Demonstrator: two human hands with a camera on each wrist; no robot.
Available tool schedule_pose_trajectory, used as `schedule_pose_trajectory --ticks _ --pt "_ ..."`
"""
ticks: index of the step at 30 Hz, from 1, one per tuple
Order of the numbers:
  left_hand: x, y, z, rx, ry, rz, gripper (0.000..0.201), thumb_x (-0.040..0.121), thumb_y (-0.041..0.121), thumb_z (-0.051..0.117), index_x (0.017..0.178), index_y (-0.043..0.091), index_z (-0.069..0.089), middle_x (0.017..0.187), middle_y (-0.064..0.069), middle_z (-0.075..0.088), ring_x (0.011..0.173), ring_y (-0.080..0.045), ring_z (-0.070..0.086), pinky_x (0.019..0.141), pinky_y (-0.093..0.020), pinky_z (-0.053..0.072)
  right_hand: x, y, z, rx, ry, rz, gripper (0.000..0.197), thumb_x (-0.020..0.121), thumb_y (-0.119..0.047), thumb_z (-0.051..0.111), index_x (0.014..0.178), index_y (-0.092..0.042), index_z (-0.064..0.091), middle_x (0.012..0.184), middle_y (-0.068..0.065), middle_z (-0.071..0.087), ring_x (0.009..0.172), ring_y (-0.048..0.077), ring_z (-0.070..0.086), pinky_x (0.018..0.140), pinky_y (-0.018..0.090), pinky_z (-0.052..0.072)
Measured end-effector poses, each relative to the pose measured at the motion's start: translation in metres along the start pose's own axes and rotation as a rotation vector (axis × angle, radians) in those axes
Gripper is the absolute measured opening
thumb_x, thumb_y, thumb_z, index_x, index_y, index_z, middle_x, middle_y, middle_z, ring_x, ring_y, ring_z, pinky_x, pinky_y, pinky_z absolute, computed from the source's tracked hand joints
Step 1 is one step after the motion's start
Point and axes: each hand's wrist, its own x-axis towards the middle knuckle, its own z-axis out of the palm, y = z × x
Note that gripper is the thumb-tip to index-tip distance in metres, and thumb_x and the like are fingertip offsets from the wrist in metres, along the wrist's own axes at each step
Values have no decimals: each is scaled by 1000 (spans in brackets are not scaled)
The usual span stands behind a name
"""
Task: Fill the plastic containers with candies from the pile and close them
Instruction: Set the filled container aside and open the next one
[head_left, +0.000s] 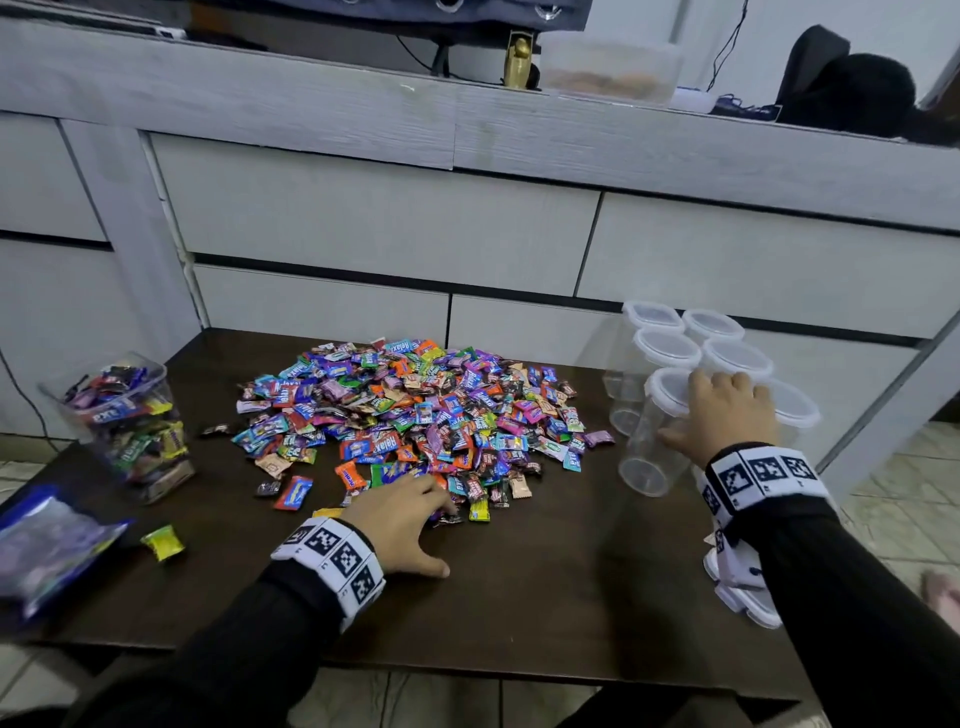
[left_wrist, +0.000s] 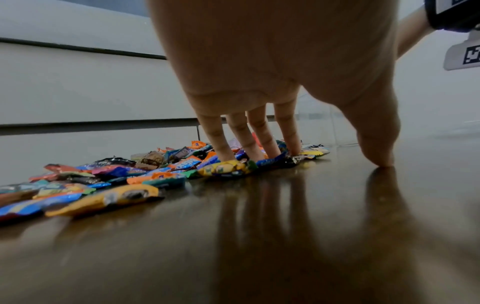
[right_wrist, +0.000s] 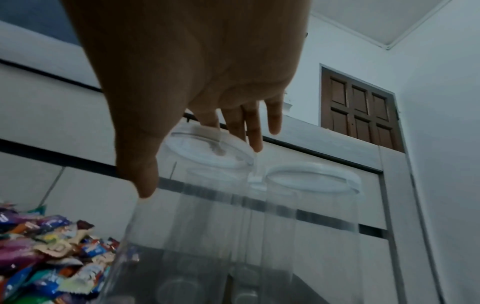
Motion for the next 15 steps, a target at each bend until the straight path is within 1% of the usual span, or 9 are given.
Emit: schedule_pose_trajectory --ticks 2,4,6,9,12,15 --pt "-1 -1 1 -15 11 3 73 76 69 64 137 36 42 141 11 38 130 -12 37 95 -32 45 -8 -5 -8 105 -38 -46 87 65 -62 72 128 -12 41 128 16 49 119 34 45 96 44 44" --pt "-2 -1 0 -22 12 6 73 77 69 64 137 35 42 141 10 38 130 -12 37 96 -32 45 -21 -14 -16 204 -52 -94 88 62 -58 75 126 -11 39 127 18 43 118 36 41 92 44 46" --pt "-2 0 -1 -29 7 7 73 77 68 65 138 35 42 142 10 38 130 -12 38 98 -33 45 -36 -25 -26 242 -57 -165 83 61 -58 74 119 -11 39 120 16 42 112 34 41 89 42 46" --pt "-3 1 -2 -36 3 4 76 77 68 65 140 34 40 143 9 38 131 -13 38 101 -33 42 -55 -43 -41 248 -68 -319 81 57 -61 71 111 -12 36 110 10 38 104 29 40 87 36 41" --pt "-4 2 -3 -61 37 -8 88 72 73 66 143 33 35 144 9 39 133 -13 39 106 -35 35 -71 -65 -53 282 -55 -476 81 54 -64 69 108 -14 35 106 4 34 98 22 36 86 33 39" --pt "-7 1 -9 -150 120 3 103 61 78 70 145 33 32 142 12 42 131 -13 43 108 -36 32 -82 -89 -62 333 -27 -613 80 54 -63 71 109 -14 39 107 3 34 96 20 32 84 32 36"
